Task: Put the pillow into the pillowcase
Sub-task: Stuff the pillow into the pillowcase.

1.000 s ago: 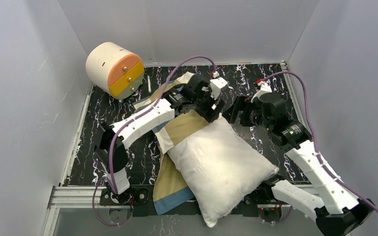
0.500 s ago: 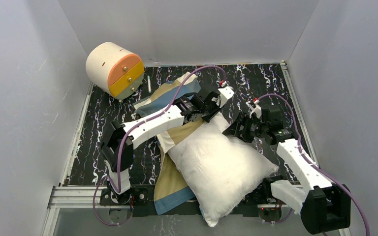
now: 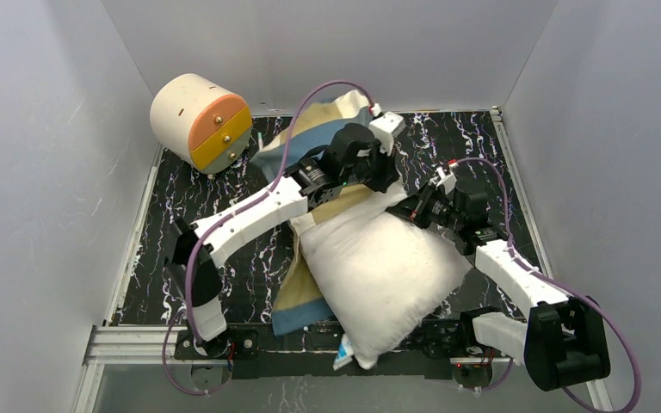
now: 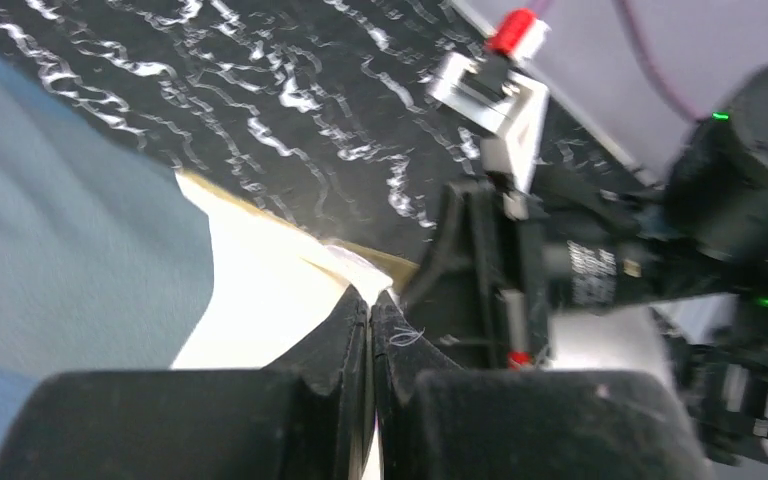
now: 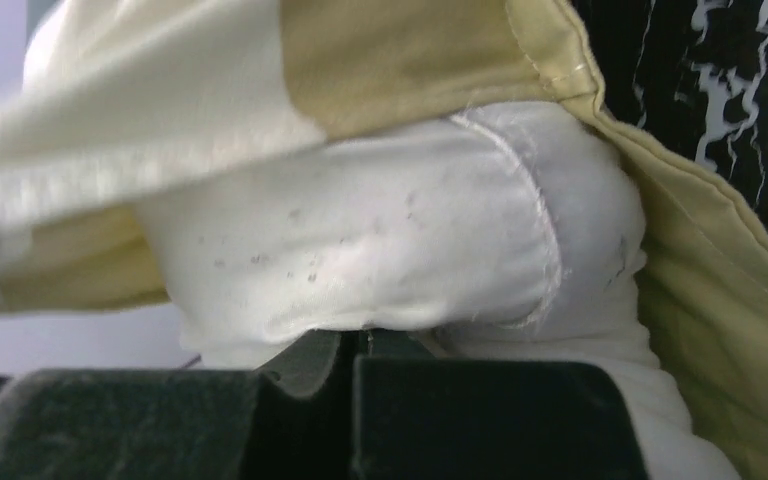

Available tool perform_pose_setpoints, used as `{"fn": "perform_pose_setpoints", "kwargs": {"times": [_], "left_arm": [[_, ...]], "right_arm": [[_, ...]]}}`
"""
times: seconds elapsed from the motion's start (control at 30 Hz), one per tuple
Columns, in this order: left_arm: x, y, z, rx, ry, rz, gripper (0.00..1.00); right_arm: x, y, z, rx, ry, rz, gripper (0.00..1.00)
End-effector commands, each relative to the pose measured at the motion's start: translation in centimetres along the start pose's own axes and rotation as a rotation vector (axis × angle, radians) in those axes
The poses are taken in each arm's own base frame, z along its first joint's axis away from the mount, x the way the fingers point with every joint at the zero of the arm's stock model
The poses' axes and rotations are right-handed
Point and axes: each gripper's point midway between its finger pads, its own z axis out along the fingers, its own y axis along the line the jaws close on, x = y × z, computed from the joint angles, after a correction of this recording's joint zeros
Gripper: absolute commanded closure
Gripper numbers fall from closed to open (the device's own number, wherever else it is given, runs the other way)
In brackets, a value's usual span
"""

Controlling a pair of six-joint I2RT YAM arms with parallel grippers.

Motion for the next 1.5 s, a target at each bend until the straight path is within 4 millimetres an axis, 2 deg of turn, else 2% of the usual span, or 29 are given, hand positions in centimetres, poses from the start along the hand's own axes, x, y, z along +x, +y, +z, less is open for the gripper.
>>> {"fn": "perform_pose_setpoints", "kwargs": {"times": [0.0,0.1,0.17,0.4,0.5,0.53,0.6,0.7,0.73,0.77,0.8,0.83,0.9,0.97,1.03,1.1,1.17,1.27,1.4,1.47], "left_arm": [[-7.6,-9.3,-7.8,0.417,-0.324,-0.185,1.0],[-4.6,-9.9,-7.3,0.456,-0.252,-0.238,1.0],[-3.7,-10.3,-7.4,0.466,-0.231,-0.251,1.0],[-5.7,-13.1,-10.5,0.633,-0.288,-0.317,1.0],[-4.9,-13.2,-10.6,0.658,-0.253,-0.364,1.0],[-3.6,-12.2,-9.5,0.58,-0.206,-0.335,1.0],[0.2,-7.9,-7.2,0.289,-0.059,-0.219,1.0],[4.4,-0.2,-6.3,-0.102,0.064,-0.088,1.0],[5.1,1.9,-6.4,-0.181,0.098,-0.106,1.0],[6.0,3.1,-5.9,-0.206,0.143,-0.148,1.0],[6.4,3.6,-5.5,-0.194,0.175,-0.184,1.0],[6.4,3.1,-5.0,-0.154,0.189,-0.201,1.0],[5.1,0.6,-3.6,-0.018,0.176,-0.227,0.99],[2.9,-1.3,-2.7,0.086,0.125,-0.256,0.97],[1.4,-1.8,-2.4,0.136,0.102,-0.262,0.92],[0.3,0.9,-2.7,0.095,0.12,-0.26,0.83],[-0.7,4.1,-3.9,0.007,0.114,-0.245,0.67],[-1.0,7.1,-6.3,-0.07,0.085,-0.277,0.48],[1.6,9.0,-8.8,-0.11,0.071,-0.373,0.35],[3.7,10.4,-10.4,-0.152,0.077,-0.421,0.32]], "right_arm": [[-7.5,5.5,0.5,-0.129,-0.284,-0.013,0.99],[-9.4,5.4,-0.1,-0.092,-0.392,0.025,0.99],[-10.5,5.4,-0.3,-0.07,-0.44,0.035,0.99],[-13.0,6.4,-1.2,-0.055,-0.519,0.023,0.99],[-13.6,6.5,-1.7,-0.048,-0.549,0.045,0.99],[-13.7,6.6,-1.9,-0.049,-0.555,0.048,0.99],[-13.8,6.6,-2.4,-0.046,-0.574,0.052,0.99],[-13.8,6.6,-3.3,-0.025,-0.601,0.038,0.99],[-14.0,6.9,-3.5,-0.01,-0.597,0.014,0.99],[-14.1,6.7,-3.5,0.048,-0.575,-0.008,0.99],[-14.0,6.7,-3.2,0.099,-0.53,-0.03,0.99],[-13.7,6.2,-2.9,0.152,-0.479,-0.041,0.99],[-12.8,5.1,-2.3,0.202,-0.41,-0.044,0.99],[-12.0,4.0,-1.9,0.214,-0.381,-0.05,0.91],[-11.0,2.9,-1.7,0.239,-0.344,-0.066,0.77],[-10.3,2.2,-1.6,0.274,-0.282,-0.108,0.63],[-10.3,2.0,-2.2,0.335,-0.238,-0.178,0.52],[-10.3,4.0,-2.7,0.309,-0.175,-0.284,0.42],[-7.9,6.4,-2.1,0.274,-0.051,-0.431,0.33],[-5.9,6.4,-1.7,0.349,0.008,-0.518,0.26]]}}
